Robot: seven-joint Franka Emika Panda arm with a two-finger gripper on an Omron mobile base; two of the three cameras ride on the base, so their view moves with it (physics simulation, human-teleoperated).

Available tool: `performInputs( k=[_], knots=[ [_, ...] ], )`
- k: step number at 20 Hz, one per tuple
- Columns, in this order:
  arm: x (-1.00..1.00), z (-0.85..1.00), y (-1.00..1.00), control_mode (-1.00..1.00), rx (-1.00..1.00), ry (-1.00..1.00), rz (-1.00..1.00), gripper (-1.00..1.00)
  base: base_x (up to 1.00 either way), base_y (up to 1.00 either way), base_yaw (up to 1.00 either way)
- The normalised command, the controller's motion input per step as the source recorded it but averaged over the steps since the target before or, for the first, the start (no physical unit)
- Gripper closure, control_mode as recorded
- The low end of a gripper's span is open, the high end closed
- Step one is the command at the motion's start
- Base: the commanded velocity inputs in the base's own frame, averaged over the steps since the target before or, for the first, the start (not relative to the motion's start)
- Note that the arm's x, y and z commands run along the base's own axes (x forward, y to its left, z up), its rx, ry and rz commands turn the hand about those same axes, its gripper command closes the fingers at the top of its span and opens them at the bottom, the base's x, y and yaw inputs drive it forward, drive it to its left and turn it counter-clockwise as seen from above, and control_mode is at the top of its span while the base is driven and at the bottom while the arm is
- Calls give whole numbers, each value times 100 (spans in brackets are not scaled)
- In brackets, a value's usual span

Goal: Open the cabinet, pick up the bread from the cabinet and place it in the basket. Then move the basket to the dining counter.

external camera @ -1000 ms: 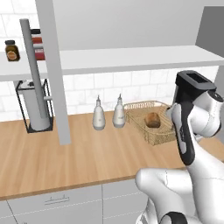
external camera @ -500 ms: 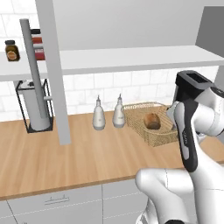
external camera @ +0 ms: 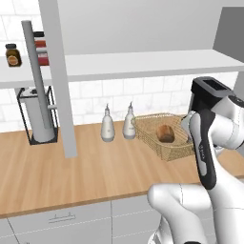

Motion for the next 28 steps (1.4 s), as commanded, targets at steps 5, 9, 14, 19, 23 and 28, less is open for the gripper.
performInputs(
  k=[5,9,14,19,23,28],
  knots=[
    [0,0,0,-100,0,0,0,100,0,0,0],
    [0,0,0,-100,0,0,0,100,0,0,0],
    [0,0,0,-100,0,0,0,100,0,0,0],
    [0,0,0,-100,0,0,0,100,0,0,0],
    [-27,0,1,-100,0,-1,0,100,0,0,0],
    [0,0,0,100,0,0,0,100,-74,6,0]
  ],
)
